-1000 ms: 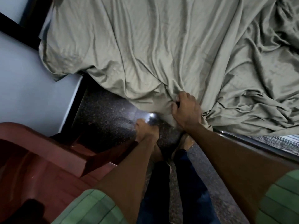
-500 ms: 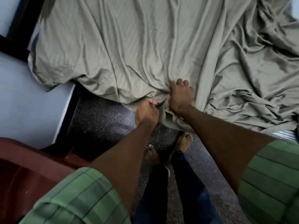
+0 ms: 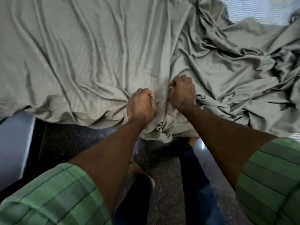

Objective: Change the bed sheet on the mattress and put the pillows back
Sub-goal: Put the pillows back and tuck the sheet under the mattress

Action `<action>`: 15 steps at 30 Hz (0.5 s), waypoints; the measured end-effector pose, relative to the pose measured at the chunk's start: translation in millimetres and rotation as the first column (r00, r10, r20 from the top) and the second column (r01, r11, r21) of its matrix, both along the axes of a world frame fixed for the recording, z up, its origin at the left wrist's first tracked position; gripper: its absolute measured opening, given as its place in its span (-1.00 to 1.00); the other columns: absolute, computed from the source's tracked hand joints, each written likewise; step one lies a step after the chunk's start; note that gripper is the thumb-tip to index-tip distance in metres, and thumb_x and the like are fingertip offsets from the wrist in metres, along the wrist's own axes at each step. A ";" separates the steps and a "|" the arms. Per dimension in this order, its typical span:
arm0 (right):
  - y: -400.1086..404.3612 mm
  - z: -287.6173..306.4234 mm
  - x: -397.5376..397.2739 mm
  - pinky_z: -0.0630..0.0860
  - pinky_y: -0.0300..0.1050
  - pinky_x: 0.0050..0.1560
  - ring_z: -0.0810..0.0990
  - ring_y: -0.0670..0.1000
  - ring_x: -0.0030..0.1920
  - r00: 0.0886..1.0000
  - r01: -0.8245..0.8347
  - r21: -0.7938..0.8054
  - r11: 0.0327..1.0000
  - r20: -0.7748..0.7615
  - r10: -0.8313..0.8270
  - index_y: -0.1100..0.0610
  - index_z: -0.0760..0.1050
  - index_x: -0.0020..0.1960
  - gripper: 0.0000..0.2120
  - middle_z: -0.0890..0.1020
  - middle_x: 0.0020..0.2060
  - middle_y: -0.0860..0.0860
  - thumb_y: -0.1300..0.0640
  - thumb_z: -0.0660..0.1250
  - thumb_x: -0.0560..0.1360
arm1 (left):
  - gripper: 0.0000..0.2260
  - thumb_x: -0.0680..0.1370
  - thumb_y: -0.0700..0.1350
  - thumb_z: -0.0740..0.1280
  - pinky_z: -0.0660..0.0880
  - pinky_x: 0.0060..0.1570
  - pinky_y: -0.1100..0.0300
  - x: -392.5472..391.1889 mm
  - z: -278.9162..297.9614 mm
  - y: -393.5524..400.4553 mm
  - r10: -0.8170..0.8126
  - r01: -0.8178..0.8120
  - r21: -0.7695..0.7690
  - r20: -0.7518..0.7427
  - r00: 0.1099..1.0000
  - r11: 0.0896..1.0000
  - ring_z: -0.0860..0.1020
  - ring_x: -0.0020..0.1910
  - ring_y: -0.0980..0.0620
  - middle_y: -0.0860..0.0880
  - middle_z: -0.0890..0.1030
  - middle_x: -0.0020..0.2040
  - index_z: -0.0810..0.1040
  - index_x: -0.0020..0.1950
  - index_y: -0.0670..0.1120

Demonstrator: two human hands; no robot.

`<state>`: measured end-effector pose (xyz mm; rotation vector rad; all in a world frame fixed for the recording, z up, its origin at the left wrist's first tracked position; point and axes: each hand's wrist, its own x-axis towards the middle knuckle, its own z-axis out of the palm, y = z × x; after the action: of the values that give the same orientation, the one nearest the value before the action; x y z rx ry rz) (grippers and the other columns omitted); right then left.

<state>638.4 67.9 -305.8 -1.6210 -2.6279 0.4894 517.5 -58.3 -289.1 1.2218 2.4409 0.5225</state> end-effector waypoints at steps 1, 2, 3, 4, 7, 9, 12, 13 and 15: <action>10.0 -1.5 7.3 0.46 0.16 0.17 0.49 0.26 0.19 1.000 0.007 0.017 1.000 0.006 -0.007 0.17 0.52 0.14 -0.74 0.54 0.13 0.19 0.10 0.33 0.48 | -0.92 0.54 -0.04 0.27 0.55 -0.03 0.02 5.9 -1.8 9.8 -0.012 0.012 -0.011 0.026 1.000 1.000 0.59 -0.02 -0.11 -0.02 0.60 -0.03 0.56 -0.04 0.04; 24.2 -2.5 15.5 0.46 0.16 0.19 0.49 0.26 0.21 1.000 0.020 0.017 1.000 0.005 -0.020 0.17 0.50 0.17 -0.70 0.52 0.17 0.19 0.09 0.34 0.48 | -0.92 0.54 -0.04 0.28 0.55 -0.03 0.02 13.0 -4.1 23.6 -0.021 0.022 -0.022 0.055 0.998 1.000 0.59 -0.01 -0.11 -0.02 0.60 -0.02 0.55 -0.02 0.04; 38.2 -3.1 22.4 0.45 0.16 0.21 0.47 0.26 0.24 0.999 0.036 0.003 0.999 0.010 -0.036 0.17 0.48 0.22 -0.65 0.50 0.21 0.19 0.08 0.36 0.47 | -0.92 0.54 -0.03 0.29 0.54 -0.02 0.01 19.3 -6.9 36.6 -0.025 0.027 -0.024 0.081 0.996 0.999 0.58 0.00 -0.12 -0.02 0.59 -0.01 0.54 0.00 0.04; 54.5 -3.8 30.0 0.46 0.17 0.22 0.46 0.26 0.26 0.999 0.048 -0.020 0.999 0.025 -0.048 0.16 0.44 0.27 -0.60 0.46 0.25 0.18 0.07 0.37 0.48 | -0.91 0.55 -0.03 0.29 0.53 -0.01 0.01 27.3 -8.7 52.0 -0.023 0.027 -0.034 0.100 0.995 0.999 0.58 0.02 -0.13 -0.03 0.59 0.01 0.54 0.02 0.03; 97.8 -4.9 46.1 0.50 0.19 0.19 0.49 0.29 0.29 0.995 0.088 -0.174 0.981 0.050 -0.081 0.14 0.23 0.49 -0.35 0.33 0.38 0.15 0.02 0.42 0.50 | -0.87 0.55 -0.01 0.31 0.51 0.06 0.04 51.1 -12.2 95.8 0.021 -0.014 -0.064 0.113 0.993 0.998 0.55 0.10 -0.12 -0.03 0.55 0.10 0.54 0.07 0.03; 130.3 -9.0 54.2 0.51 0.18 0.19 0.51 0.28 0.33 0.992 0.117 -0.266 0.957 0.070 -0.102 0.12 0.01 0.62 -0.17 0.25 0.47 0.14 -0.02 0.42 0.54 | -0.85 0.54 -0.01 0.34 0.49 0.15 0.03 69.6 -14.6 129.8 0.067 -0.060 -0.079 0.090 0.994 0.995 0.53 0.17 -0.11 -0.05 0.54 0.15 0.55 0.09 0.02; 171.3 -18.5 60.7 0.50 0.16 0.21 0.50 0.27 0.35 0.991 0.056 -0.284 0.957 0.133 -0.018 0.15 -0.04 0.63 -0.16 0.30 0.50 0.15 -0.08 0.38 0.58 | -0.74 0.54 -0.01 0.36 0.41 0.26 0.01 88.1 -21.2 180.5 0.078 -0.074 -0.119 0.032 0.996 0.990 0.47 0.27 -0.12 -0.09 0.49 0.25 0.53 0.21 -0.02; 184.4 -19.6 62.9 0.50 0.15 0.18 0.52 0.27 0.33 0.989 0.015 -0.283 0.959 0.148 0.029 0.15 0.06 0.58 -0.25 0.39 0.44 0.17 -0.07 0.37 0.58 | -0.68 0.53 -0.01 0.37 0.41 0.27 0.00 91.7 -24.5 197.7 0.061 -0.059 -0.143 0.006 0.998 0.988 0.45 0.29 -0.14 -0.10 0.47 0.28 0.50 0.26 -0.04; 210.5 -21.7 69.1 0.52 0.12 0.13 0.57 0.27 0.26 0.975 -0.102 -0.264 0.959 0.163 0.149 0.13 0.27 0.42 -0.51 0.55 0.29 0.18 -0.02 0.33 0.59 | -0.52 0.49 -0.02 0.41 0.43 0.26 -0.05 98.1 -31.6 233.4 0.022 -0.033 -0.218 -0.051 0.998 0.976 0.44 0.31 -0.17 -0.13 0.42 0.33 0.40 0.37 -0.05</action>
<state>707.5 278.5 -327.6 -1.6406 -2.9219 0.7460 615.6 175.1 -320.7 1.1233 2.4809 0.2257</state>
